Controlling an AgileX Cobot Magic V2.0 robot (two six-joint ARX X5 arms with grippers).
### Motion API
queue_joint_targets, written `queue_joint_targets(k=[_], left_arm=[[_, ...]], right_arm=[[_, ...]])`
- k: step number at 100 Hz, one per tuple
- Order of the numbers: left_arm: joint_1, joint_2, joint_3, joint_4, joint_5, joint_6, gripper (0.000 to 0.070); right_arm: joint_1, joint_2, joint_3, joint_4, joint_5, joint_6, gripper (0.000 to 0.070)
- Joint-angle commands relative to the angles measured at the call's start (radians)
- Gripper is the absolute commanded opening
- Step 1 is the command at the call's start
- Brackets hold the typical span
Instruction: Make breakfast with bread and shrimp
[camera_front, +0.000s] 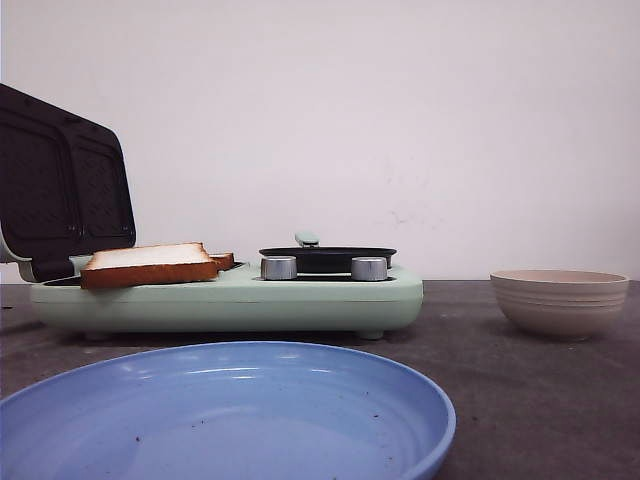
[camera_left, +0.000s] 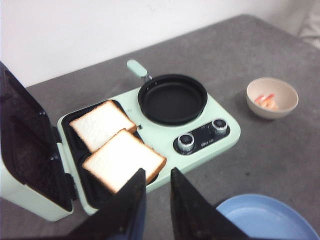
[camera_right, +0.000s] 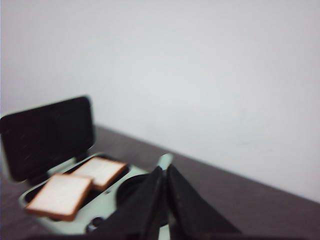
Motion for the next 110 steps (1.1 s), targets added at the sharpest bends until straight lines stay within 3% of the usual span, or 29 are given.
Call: queue_joint_targets(k=[1,17,30,52,66,90,110], left_arm=[[-0.005,0.002,-0.003,0.052,0.002,-0.026,0.0013],[-0.006,0.001,-0.027,0.137,0.01,-0.027,0.0013],[-0.005,-0.007,-0.027,0.151,0.008,-0.026,0.0013],[-0.005,-0.043,-0.027,0.15,-0.016,-0.026,0.0014],[-0.005,-0.062,-0.027,0.15,-0.084,-0.026,0.0013],[0.008,-0.069,-0.027,0.198,-0.329,-0.074,0.0013],[0.034,-0.053,-0.027,0.283,-0.342,-0.135,0.0012]], right_arm=[[0.002,-0.1,-0.019,-0.006,0.023,-0.018,0.0003],[0.002,-0.28,-0.07,-0.119,0.094,-0.021,0.0003],[0.002,-0.348,-0.089,-0.2,0.093,-0.021,0.0003],[0.003,-0.355,-0.092,-0.211,0.084,-0.024,0.0003],[0.003,-0.355,-0.092,-0.214,0.085,-0.026,0.0003],[0.003,-0.355,-0.093,-0.238,0.082,-0.021,0.0003],[0.003,-0.355,-0.102,-0.246,0.082,-0.021,0.0004]])
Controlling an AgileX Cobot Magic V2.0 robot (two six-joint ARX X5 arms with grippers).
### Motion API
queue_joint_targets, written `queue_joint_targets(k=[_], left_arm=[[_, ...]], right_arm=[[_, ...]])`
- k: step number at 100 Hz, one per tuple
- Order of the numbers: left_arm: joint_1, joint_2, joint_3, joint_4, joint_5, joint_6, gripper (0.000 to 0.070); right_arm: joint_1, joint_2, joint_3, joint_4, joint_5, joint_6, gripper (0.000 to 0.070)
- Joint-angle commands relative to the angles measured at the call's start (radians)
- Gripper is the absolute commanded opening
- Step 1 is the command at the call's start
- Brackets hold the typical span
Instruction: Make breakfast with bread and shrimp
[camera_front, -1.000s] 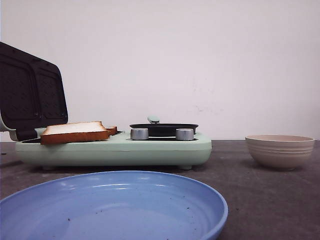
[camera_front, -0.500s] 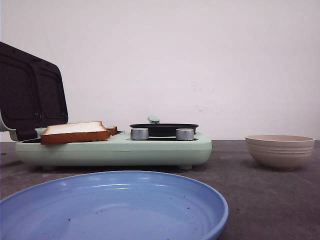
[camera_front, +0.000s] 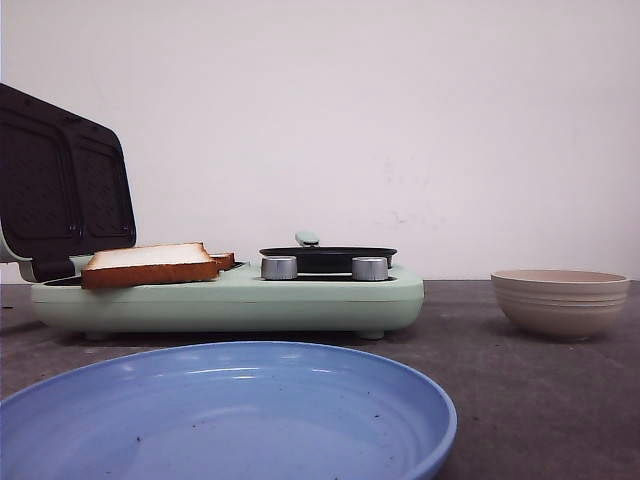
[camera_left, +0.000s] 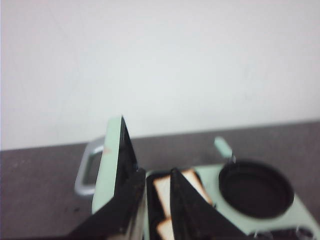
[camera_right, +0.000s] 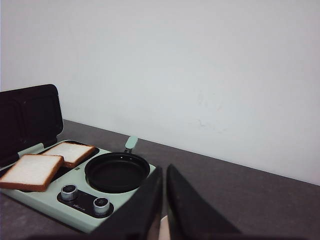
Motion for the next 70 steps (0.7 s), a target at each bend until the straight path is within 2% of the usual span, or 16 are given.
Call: queue_joint_targets(k=[1,16,33,45,59,70], left_arm=[[0.004,0.016,0.01,0.013,-0.002,-0.038,0.0012],[0.029,0.056,0.01,0.058,-0.001,-0.056,0.0012],[0.075,0.128,0.011,0.247,0.003,-0.077,0.0012],[0.152,0.214,0.027,0.351,0.033,-0.103,0.0011],[0.291,0.354,0.093,0.339,0.113,-0.151,0.0011],[0.404,0.468,0.177,0.25,0.201,-0.192,0.0012]], right_arm=[[0.008,-0.002,-0.002,0.004,-0.003,-0.004,0.0003],[0.008,-0.002,-0.017,0.002,-0.003,0.008,0.0004],[0.008,-0.002,-0.037,0.006,-0.003,0.049,0.0003],[0.008,-0.002,-0.051,0.011,-0.004,0.074,0.0004],[0.008,-0.002,-0.063,0.01,-0.003,0.106,0.0003],[0.008,-0.002,-0.063,0.01,-0.003,0.108,0.0003]])
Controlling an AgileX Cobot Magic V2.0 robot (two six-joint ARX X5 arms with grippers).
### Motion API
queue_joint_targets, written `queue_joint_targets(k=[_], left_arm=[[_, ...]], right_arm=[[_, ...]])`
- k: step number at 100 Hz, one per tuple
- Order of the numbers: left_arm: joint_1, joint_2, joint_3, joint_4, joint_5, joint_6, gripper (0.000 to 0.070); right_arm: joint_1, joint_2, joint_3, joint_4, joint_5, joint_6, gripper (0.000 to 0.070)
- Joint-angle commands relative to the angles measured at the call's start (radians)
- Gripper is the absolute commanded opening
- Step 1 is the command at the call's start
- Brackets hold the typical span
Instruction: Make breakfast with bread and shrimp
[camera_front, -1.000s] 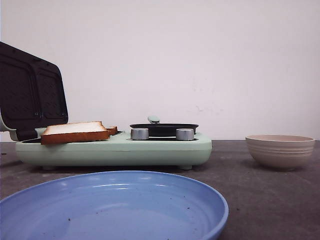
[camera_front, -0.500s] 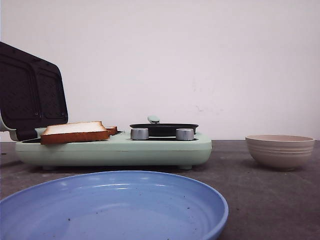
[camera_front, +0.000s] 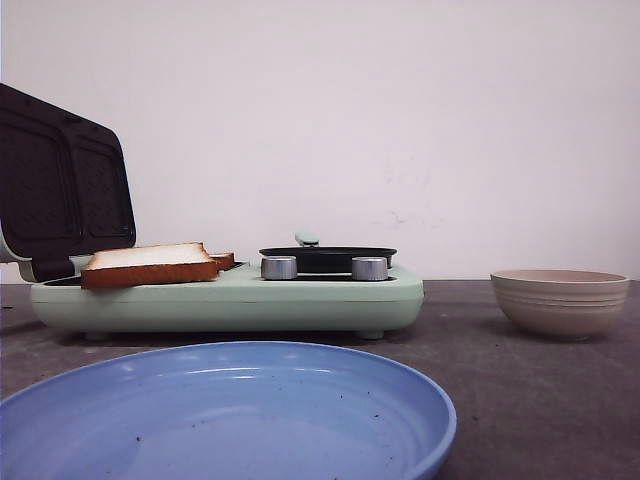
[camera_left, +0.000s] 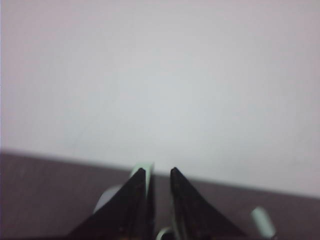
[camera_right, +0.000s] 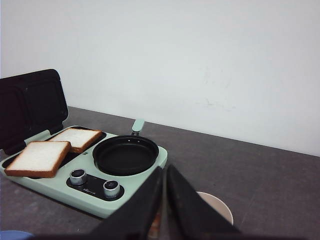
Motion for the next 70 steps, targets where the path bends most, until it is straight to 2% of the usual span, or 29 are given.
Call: queue_joint_targets(k=[1,20,32,36,46,50,60,70], left_arm=[[0.061,0.068,0.068,-0.054,0.048,-0.048,0.0012],[0.243,0.253,0.288,-0.336,0.139,-0.04,0.0024],[0.335,0.348,0.413,-0.475,0.296,-0.05,0.0049],[0.362,0.378,0.443,-0.505,0.359,-0.072,0.0109],[0.418,0.441,0.483,-0.566,0.507,-0.158,0.0364],[0.435,0.462,0.485,-0.587,0.563,-0.188,0.0435],[0.463,0.513,0.485,-0.654,0.662,-0.213,0.0445],[0.47,0.554,0.485,-0.706,0.68,-0.21,0.0445]], right_arm=[[0.008,-0.002,0.004,0.01,-0.003,0.02,0.0004],[0.008,-0.002,0.004,0.01,-0.003,0.02,0.0004],[0.008,-0.002,0.004,0.01,-0.003,0.012,0.0003],[0.008,-0.002,0.004,0.01,-0.003,0.008,0.0003],[0.008,-0.002,0.004,0.01,-0.003,0.004,0.0003],[0.008,-0.002,0.004,0.01,-0.003,0.002,0.0003],[0.008,-0.002,0.004,0.01,-0.003,-0.006,0.0004],[0.008,-0.002,0.004,0.009,-0.003,-0.006,0.0004]])
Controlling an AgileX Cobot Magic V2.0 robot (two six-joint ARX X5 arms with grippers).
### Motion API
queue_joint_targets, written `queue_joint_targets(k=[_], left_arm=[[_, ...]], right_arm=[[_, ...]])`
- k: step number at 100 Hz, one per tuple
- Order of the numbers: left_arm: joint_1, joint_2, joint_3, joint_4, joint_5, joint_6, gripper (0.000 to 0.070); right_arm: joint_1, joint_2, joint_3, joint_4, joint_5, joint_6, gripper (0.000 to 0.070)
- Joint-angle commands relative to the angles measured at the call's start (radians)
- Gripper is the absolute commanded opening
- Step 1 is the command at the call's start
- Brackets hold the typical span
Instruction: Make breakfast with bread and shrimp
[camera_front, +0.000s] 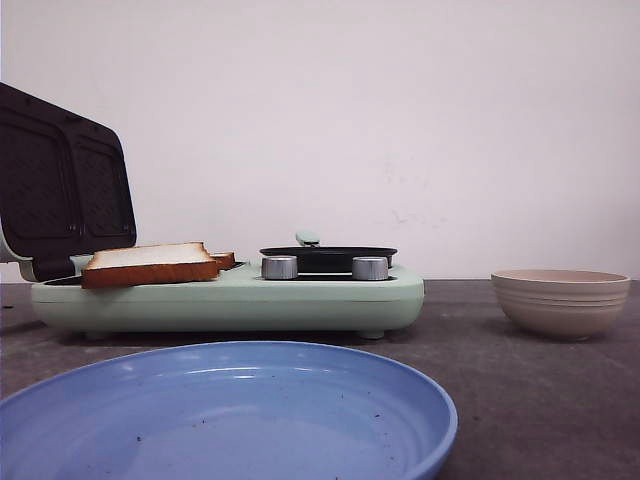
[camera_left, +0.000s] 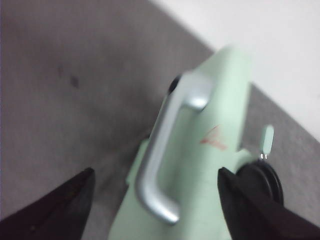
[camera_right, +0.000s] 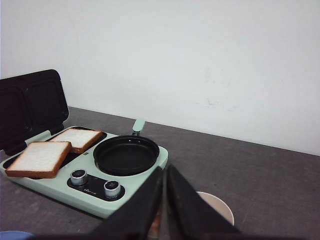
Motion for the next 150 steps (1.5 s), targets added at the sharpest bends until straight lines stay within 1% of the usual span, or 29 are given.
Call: queue_joint_targets(k=[1,14,29,47,72,76,81,83,88,91,94,115,117,122,144,150], left_arm=[[0.003,0.024,0.021,-0.021,0.014,-0.016,0.0445],[0.002,0.064,0.021,-0.037,0.016,-0.001,0.0445],[-0.008,0.101,0.021,-0.037,0.048,-0.002,0.0445],[-0.025,0.136,0.021,-0.034,0.048,-0.002,0.044],[-0.06,0.166,0.021,0.011,0.048,-0.001,0.0425],[-0.064,0.166,0.021,0.022,0.048,-0.001,0.0402],[-0.067,0.166,0.021,0.035,0.048,0.0,0.0323],[-0.068,0.166,0.021,0.041,0.048,-0.001,0.0268],[-0.071,0.166,0.021,0.046,0.048,-0.001,0.0173],[-0.073,0.166,0.021,0.045,0.048,0.0,0.0133],[-0.075,0.166,0.021,0.045,0.047,0.0,0.0113],[-0.089,0.166,0.021,0.043,0.048,0.009,0.0097],[-0.091,0.166,0.021,0.043,0.048,0.013,0.0081],[-0.094,0.166,0.021,0.042,0.048,0.024,0.0],[-0.133,0.166,0.021,0.058,0.053,0.034,0.0],[-0.147,0.166,0.021,0.078,0.072,0.033,0.0]], right_arm=[[0.008,-0.002,0.004,0.009,-0.003,-0.005,0.0004],[0.008,-0.002,0.004,0.008,-0.003,-0.005,0.0004],[0.008,0.0,0.004,0.008,-0.002,-0.004,0.0003],[0.008,0.0,0.001,0.01,0.0,-0.004,0.0003],[0.008,0.0,-0.003,0.01,0.001,0.011,0.0003],[0.008,0.0,-0.003,0.01,0.001,0.013,0.0004],[0.008,0.0,-0.003,0.01,0.001,0.016,0.0003],[0.008,0.0,-0.003,0.01,0.001,0.018,0.0003],[0.008,0.0,-0.003,0.01,0.001,0.023,0.0003],[0.008,0.0,-0.003,0.01,0.001,0.024,0.0003],[0.008,0.0,-0.003,0.01,0.002,0.026,0.0003],[0.008,0.0,-0.003,0.01,0.002,0.041,0.0003],[0.008,0.0,-0.003,0.01,0.002,0.041,0.0003],[0.008,0.0,-0.003,0.01,0.002,0.041,0.0003],[0.008,0.0,-0.003,0.01,0.002,0.049,0.0003],[0.008,0.0,-0.003,0.01,0.002,0.049,0.0003]])
